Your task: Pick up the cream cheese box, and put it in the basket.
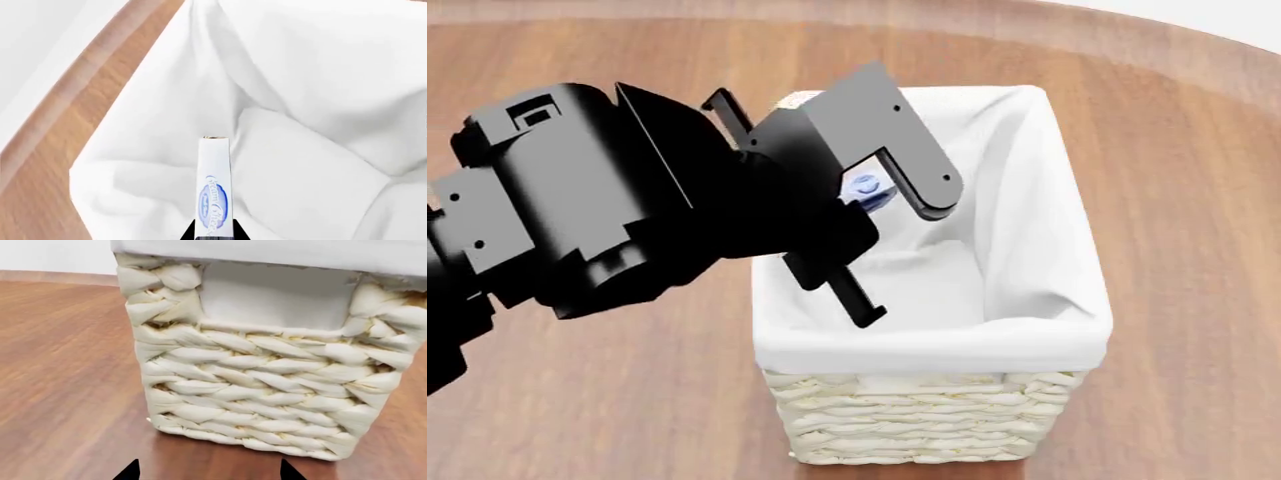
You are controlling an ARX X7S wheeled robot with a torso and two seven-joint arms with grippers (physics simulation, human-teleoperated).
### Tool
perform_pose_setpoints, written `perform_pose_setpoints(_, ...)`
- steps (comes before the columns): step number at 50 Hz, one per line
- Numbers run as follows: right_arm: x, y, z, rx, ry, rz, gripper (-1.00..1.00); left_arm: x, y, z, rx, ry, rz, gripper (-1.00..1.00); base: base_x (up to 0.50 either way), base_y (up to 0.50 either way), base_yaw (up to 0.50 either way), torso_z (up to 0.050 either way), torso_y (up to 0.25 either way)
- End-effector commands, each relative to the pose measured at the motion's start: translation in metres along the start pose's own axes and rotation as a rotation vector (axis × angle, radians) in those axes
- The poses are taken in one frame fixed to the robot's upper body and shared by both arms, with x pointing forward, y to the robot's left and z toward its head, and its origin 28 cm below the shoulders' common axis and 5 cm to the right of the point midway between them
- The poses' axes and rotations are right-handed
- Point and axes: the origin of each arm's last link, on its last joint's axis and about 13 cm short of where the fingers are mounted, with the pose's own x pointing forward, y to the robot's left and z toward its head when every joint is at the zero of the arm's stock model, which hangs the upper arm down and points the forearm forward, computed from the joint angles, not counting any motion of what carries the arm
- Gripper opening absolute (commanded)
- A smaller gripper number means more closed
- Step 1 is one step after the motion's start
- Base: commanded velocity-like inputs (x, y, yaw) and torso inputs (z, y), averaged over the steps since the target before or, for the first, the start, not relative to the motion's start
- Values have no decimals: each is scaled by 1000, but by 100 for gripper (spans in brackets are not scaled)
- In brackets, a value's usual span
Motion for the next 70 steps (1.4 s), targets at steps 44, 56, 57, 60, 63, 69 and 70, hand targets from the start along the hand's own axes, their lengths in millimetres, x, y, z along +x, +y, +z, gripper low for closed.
perform_pose_setpoints(44,14,0,-11,-29,45,-28,100,-127,-11,-132,-358,-422,608,100,0,0,0,0,0)
perform_pose_setpoints(56,18,4,-8,-48,41,-34,100,-77,-96,-206,-441,-530,491,100,0,0,0,0,0)
perform_pose_setpoints(57,19,4,-8,-52,43,-36,100,-75,-100,-210,-441,-535,524,100,0,0,0,0,0)
perform_pose_setpoints(60,19,5,-10,-58,46,-35,100,-70,-107,-220,-475,-549,557,100,0,0,0,0,0)
perform_pose_setpoints(63,19,6,-12,-62,51,-31,100,-68,-111,-225,-531,-583,553,100,0,0,0,0,0)
perform_pose_setpoints(69,18,7,-15,-68,60,-33,100,-66,-110,-224,-540,-586,569,100,0,0,0,0,0)
perform_pose_setpoints(70,18,7,-15,-69,60,-31,100,-68,-110,-224,-541,-589,567,100,0,0,0,0,0)
